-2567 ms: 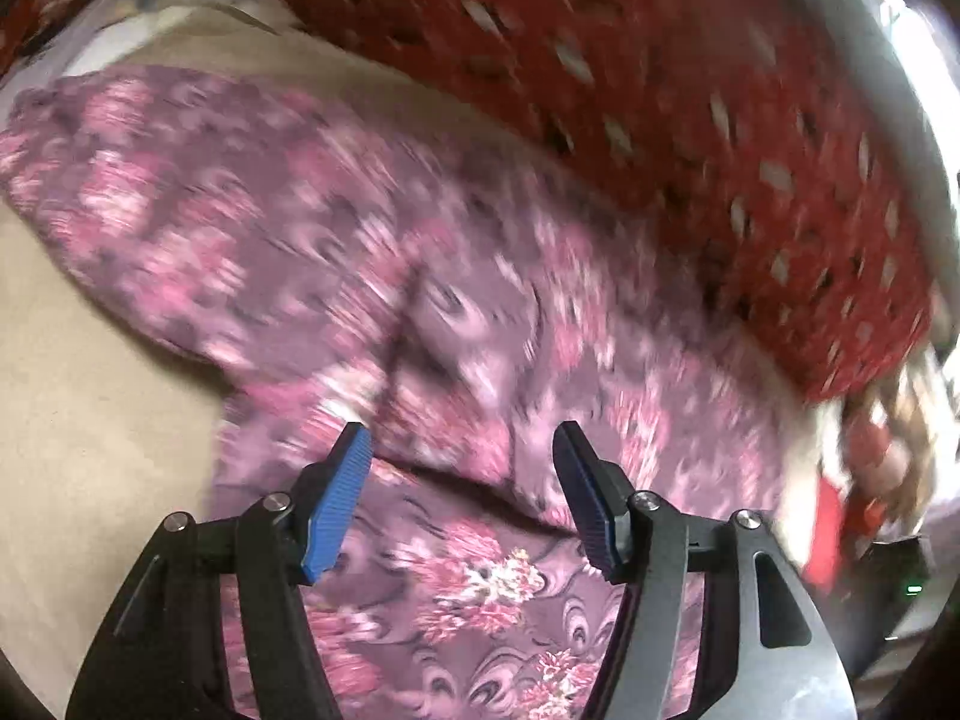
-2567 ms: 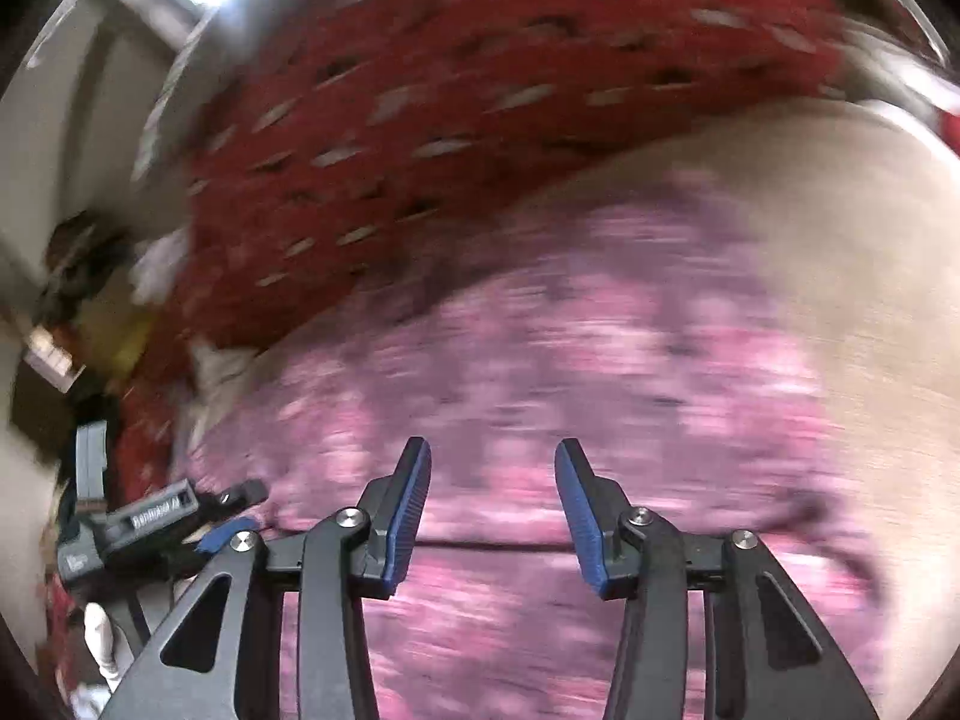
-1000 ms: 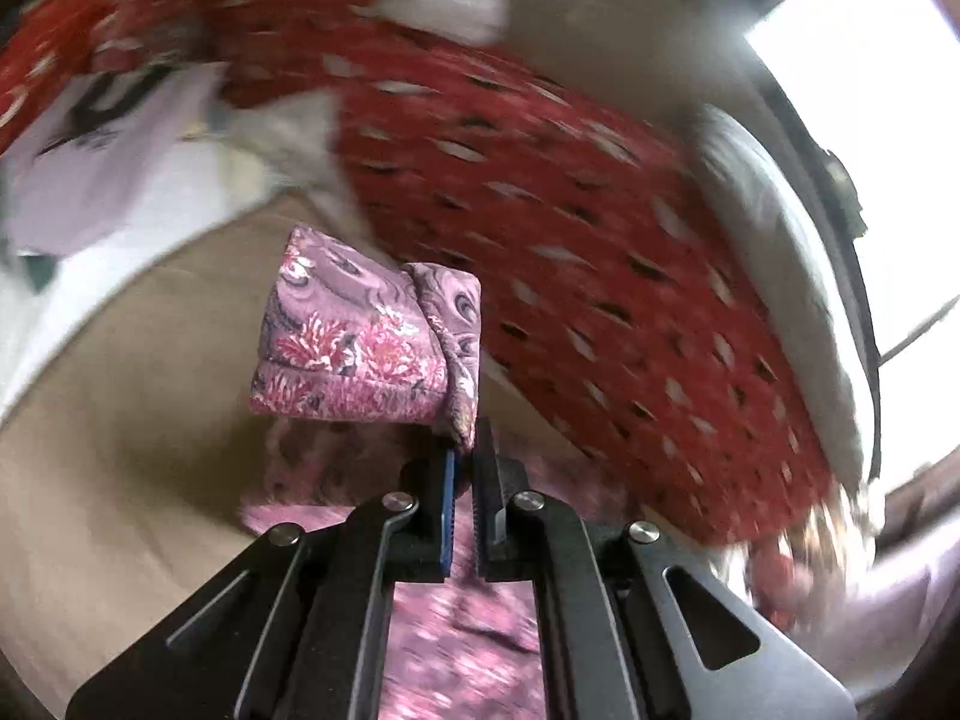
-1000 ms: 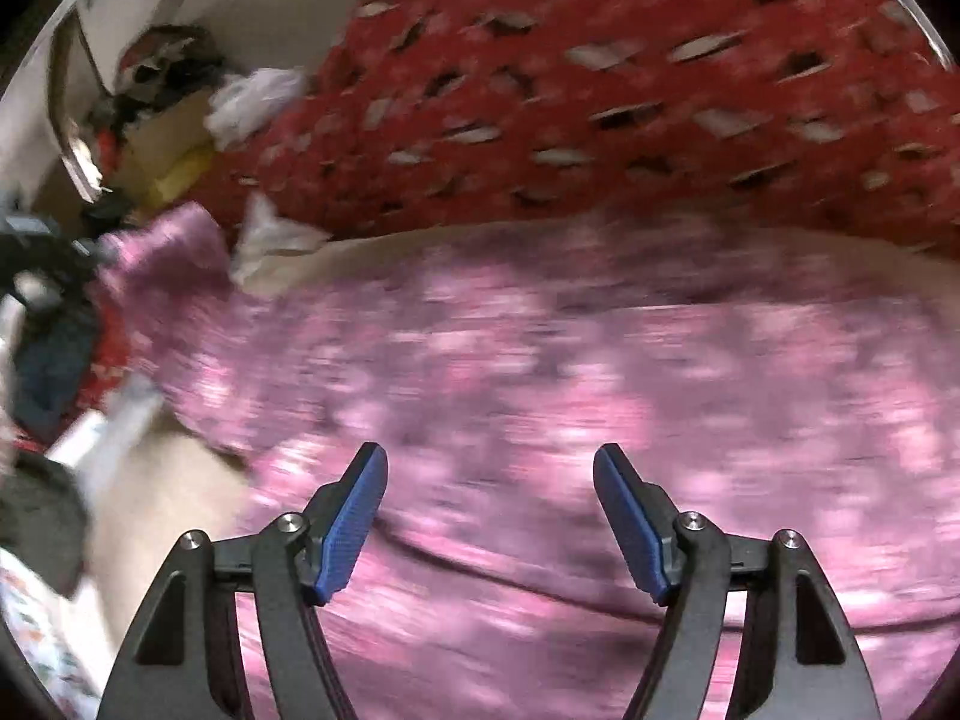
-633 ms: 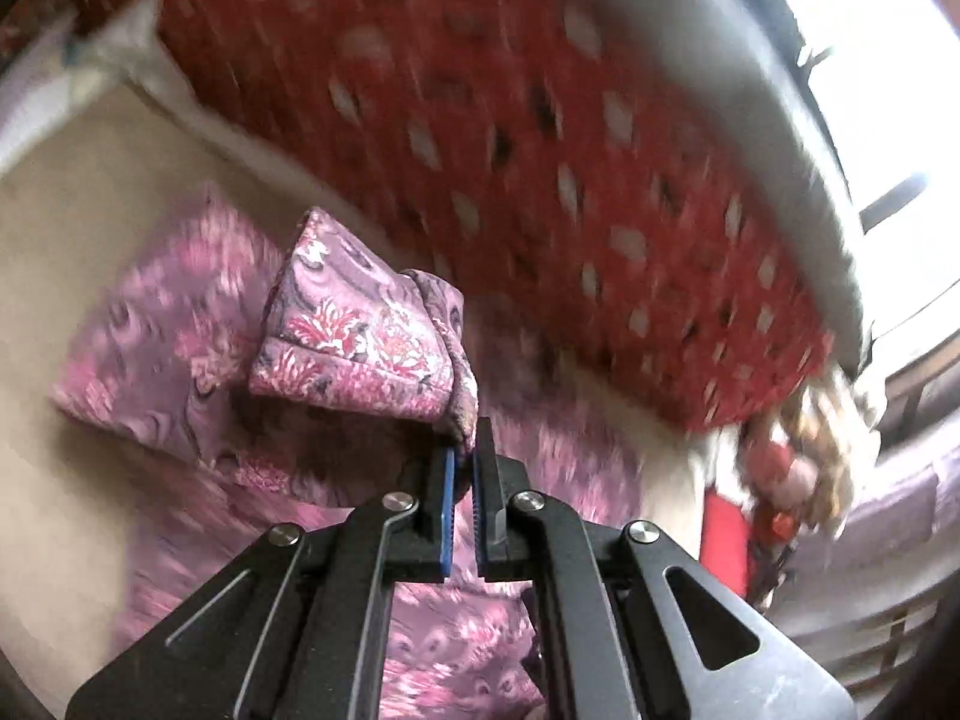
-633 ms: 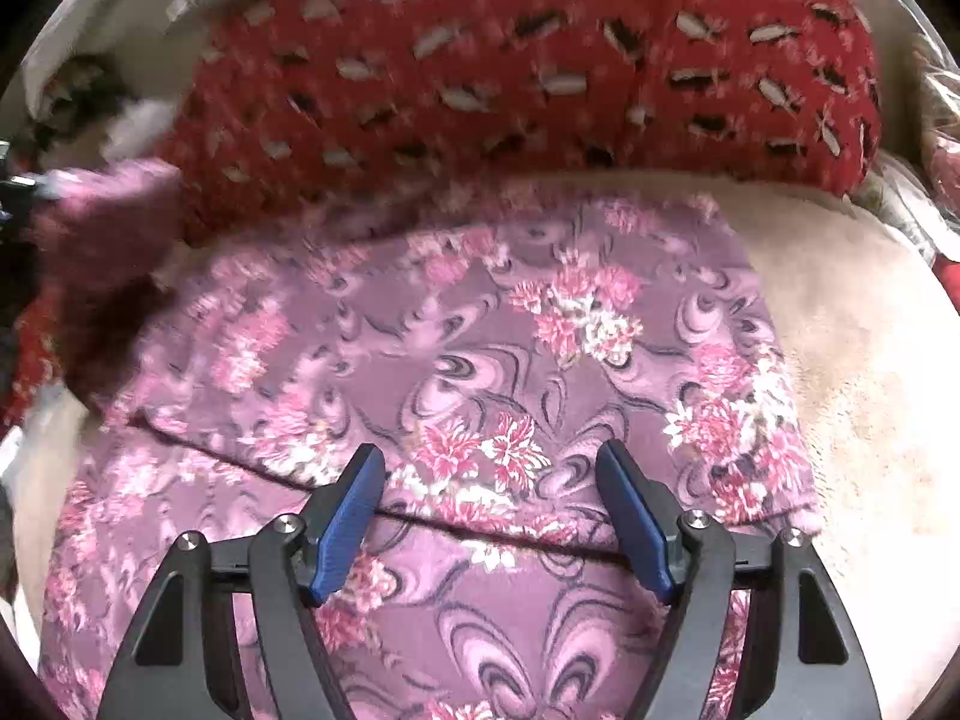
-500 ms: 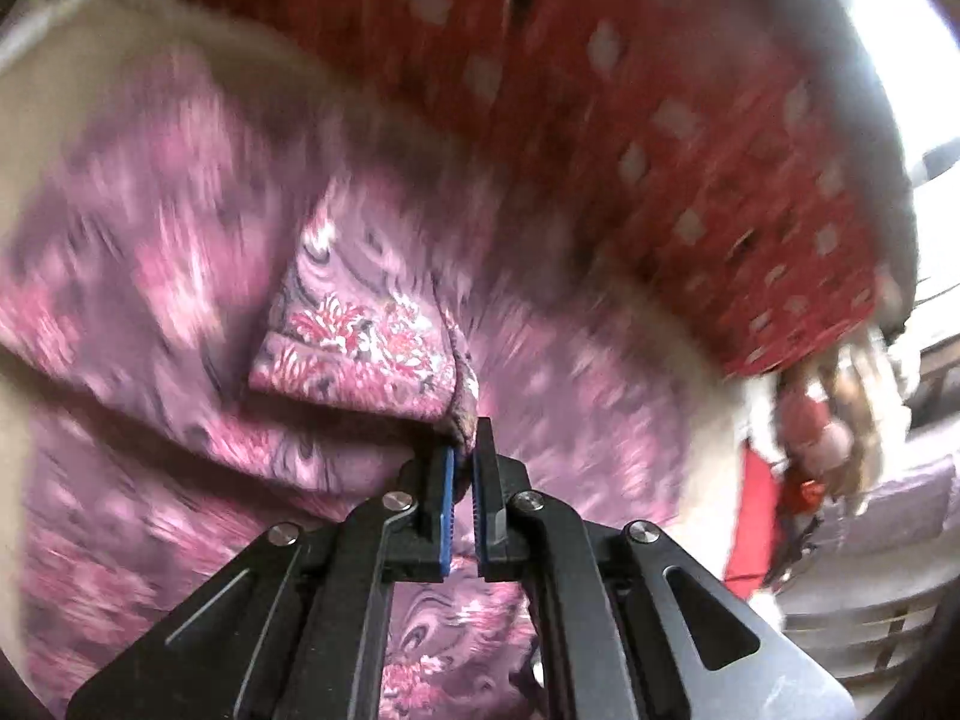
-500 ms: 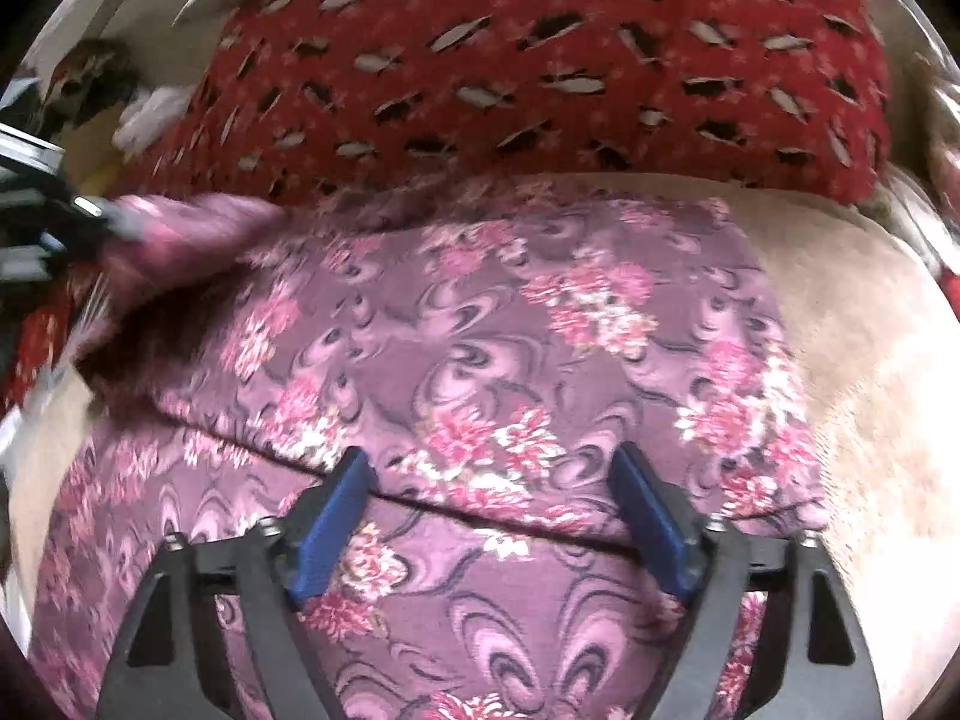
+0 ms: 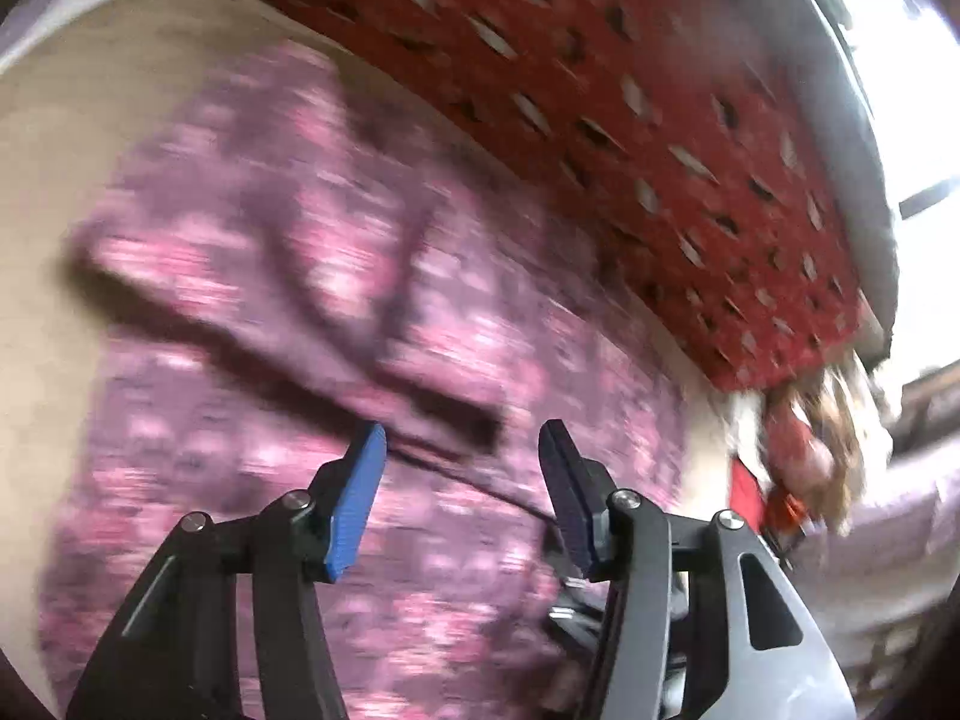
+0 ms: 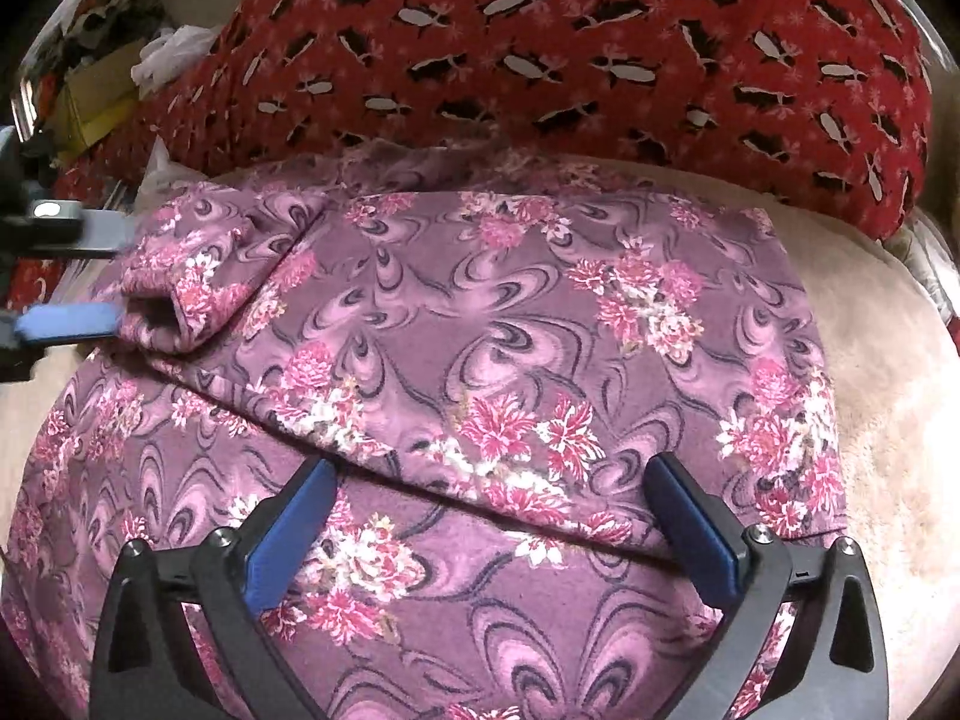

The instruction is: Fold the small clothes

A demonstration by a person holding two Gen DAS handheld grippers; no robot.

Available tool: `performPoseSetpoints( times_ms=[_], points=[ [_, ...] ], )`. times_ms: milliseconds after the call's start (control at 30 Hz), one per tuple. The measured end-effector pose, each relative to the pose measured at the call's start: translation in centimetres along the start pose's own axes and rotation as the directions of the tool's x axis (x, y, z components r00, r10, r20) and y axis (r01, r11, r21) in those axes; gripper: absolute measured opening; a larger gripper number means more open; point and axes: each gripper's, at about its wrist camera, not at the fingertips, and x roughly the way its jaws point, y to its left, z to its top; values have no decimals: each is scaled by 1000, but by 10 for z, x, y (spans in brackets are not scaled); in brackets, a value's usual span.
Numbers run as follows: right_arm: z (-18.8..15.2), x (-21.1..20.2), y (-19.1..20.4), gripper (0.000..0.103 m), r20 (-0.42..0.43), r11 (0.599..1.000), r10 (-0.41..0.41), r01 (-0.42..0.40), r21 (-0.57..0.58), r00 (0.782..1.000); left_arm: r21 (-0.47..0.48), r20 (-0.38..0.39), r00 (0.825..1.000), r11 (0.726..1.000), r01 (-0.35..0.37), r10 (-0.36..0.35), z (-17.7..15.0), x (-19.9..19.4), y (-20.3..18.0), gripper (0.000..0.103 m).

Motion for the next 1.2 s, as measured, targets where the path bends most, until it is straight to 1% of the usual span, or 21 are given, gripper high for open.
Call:
performPoseSetpoints(
  times_ms=[67, 100, 167, 267, 333, 433, 500, 533, 567, 633, 667, 700, 733, 767, 800, 867, 900, 967, 1033, 1133, 1200],
  points=[
    [7, -3, -1, 101, -29, 1000, -8, 9, 12, 1000, -69, 77, 996, 997, -45, 50, 4, -14, 26, 52],
    [10, -10, -2, 100, -11, 999, 3, -2, 47, 1000, -100, 92, 993, 993, -59, 68, 6, -15, 34, 52],
    [15, -21, 0, 101, 36, 995, 48, -51, 90, 998, -150, 95, 992, 986, -68, 83, 12, -14, 51, 52],
    [27, -29, 17, 102, 76, 987, 114, -121, 103, 991, -185, 99, 993, 982, -48, 67, 19, -8, 68, 52],
    [38, -28, 40, 102, 95, 988, 140, -145, 50, 986, -209, 87, 995, 977, -38, 58, 24, -4, 77, 52],
    [54, -15, 82, 102, 94, 988, 141, -135, -70, 985, -244, 70, 997, 970, -1, 19, 30, 3, 84, 52],
    [62, 0, 104, 102, 72, 984, 137, -127, -125, 988, -236, 70, 997, 972, -10, 28, 33, 2, 83, 52],
    [66, 9, 114, 101, 54, 983, 118, -109, -148, 992, -232, 69, 997, 973, -20, 37, 34, 2, 82, 52],
    [69, 18, 119, 100, 42, 982, 99, -91, -166, 994, -229, 64, 997, 973, -25, 41, 34, 1, 84, 52],
    [73, 30, 124, 89, 44, 982, 92, -83, -170, 995, -232, 49, 998, 973, -19, 31, 35, 0, 87, 52],
    [75, 33, 120, 66, 45, 984, 111, -103, -148, 993, -236, 44, 999, 972, -16, 27, 35, 1, 87, 52],
    [76, 32, 114, 35, 44, 984, 143, -137, -115, 989, -234, 39, 999, 972, -18, 28, 35, 2, 87, 52],
    [78, 30, 102, 22, 51, 978, 204, -201, -49, 978, -227, 34, 999, 974, -23, 32, 35, 3, 87, 52],
    [79, 27, 91, 15, 73, 970, 243, -245, 13, 967, -217, 29, 999, 976, -31, 39, 35, 4, 84, 52],
    [78, 20, 75, 14, 114, 952, 284, -294, 83, 952, -207, 25, 999, 978, -36, 42, 34, 6, 81, 52],
    [73, 6, 41, 13, 185, 910, 325, -360, 205, 927, -183, 14, 999, 982, -38, 41, 31, 10, 73, 52],
    [71, 1, 26, 11, 209, 891, 331, -377, 251, 920, -172, 11, 999, 984, -42, 45, 30, 10, 70, 52],
    [63, -6, -6, 8, 243, 856, 331, -398, 329, 912, -149, 11, 998, 987, -56, 58, 28, 12, 63, 58],
    [53, -10, -38, 8, 252, 824, 322, -401, 401, 913, -138, 4, 998, 988, -64, 66, 26, 14, 60, 60],
    [37, -13, -74, 8, 244, 810, 269, -355, 466, 932, -141, -1, 998, 988, -67, 67, 26, 14, 57, 60],
    [23, -10, -94, 8, 231, 776, 268, -351, 524, 935, -146, 7, 998, 988, -56, 58, 26, 11, 57, 60]
  ],
)
